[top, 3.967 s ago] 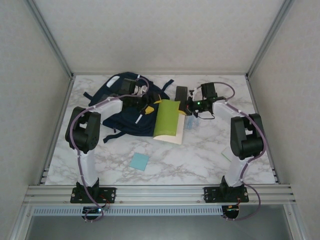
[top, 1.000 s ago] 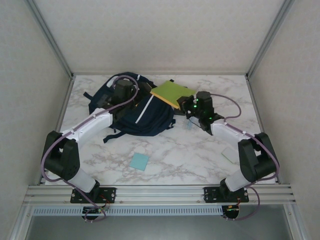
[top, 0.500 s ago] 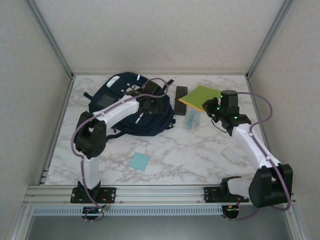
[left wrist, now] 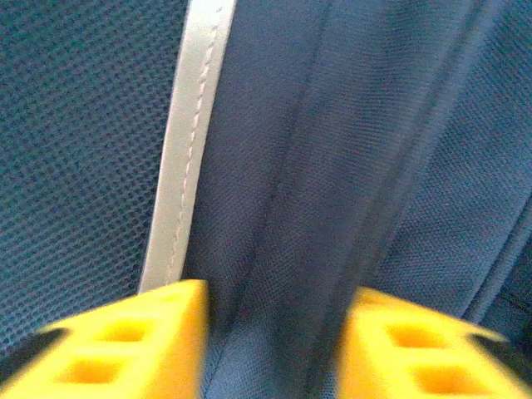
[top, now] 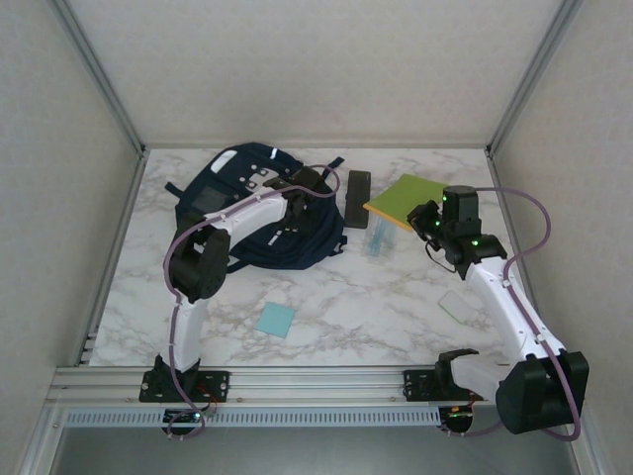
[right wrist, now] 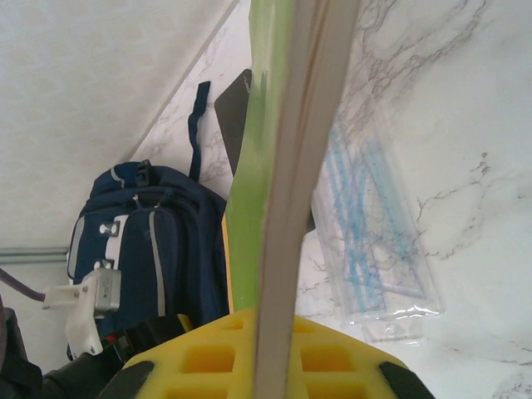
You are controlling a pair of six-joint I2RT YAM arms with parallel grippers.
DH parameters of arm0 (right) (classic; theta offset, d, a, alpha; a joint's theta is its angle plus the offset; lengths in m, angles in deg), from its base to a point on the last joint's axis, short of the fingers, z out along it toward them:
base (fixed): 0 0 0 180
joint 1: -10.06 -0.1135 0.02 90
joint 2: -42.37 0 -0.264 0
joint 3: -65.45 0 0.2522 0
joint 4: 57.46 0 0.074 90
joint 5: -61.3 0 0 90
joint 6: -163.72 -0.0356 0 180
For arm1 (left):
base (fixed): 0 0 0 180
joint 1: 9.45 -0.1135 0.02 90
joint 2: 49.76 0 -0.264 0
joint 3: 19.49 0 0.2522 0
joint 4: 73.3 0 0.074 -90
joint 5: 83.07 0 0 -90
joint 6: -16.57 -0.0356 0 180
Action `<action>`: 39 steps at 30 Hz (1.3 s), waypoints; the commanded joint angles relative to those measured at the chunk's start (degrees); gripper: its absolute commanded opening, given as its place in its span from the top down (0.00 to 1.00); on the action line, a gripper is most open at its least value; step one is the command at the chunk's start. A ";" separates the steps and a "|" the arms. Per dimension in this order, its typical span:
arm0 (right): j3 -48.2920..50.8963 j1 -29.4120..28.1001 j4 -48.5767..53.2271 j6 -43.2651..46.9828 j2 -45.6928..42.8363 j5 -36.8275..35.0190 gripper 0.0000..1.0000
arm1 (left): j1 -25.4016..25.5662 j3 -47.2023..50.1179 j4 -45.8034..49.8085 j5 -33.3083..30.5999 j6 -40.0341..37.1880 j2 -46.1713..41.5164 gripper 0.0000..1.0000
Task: Pack books, pencil case, and school supplies into a backpack
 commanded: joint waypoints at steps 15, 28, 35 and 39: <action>0.74 -2.19 -8.01 1.47 3.84 10.81 1.00 | -9.64 -11.20 5.19 23.11 6.32 -10.41 1.00; -5.08 -14.16 -24.52 -3.38 18.68 17.97 1.00 | -15.28 -14.80 3.04 34.72 9.47 -13.26 1.00; -15.95 -20.76 -37.71 -8.64 36.68 25.45 1.00 | -15.37 -15.04 2.95 36.92 9.67 -14.02 1.00; -22.71 -22.37 -42.57 -12.00 46.84 28.58 1.00 | -15.38 -14.92 2.72 37.16 9.99 -14.48 1.00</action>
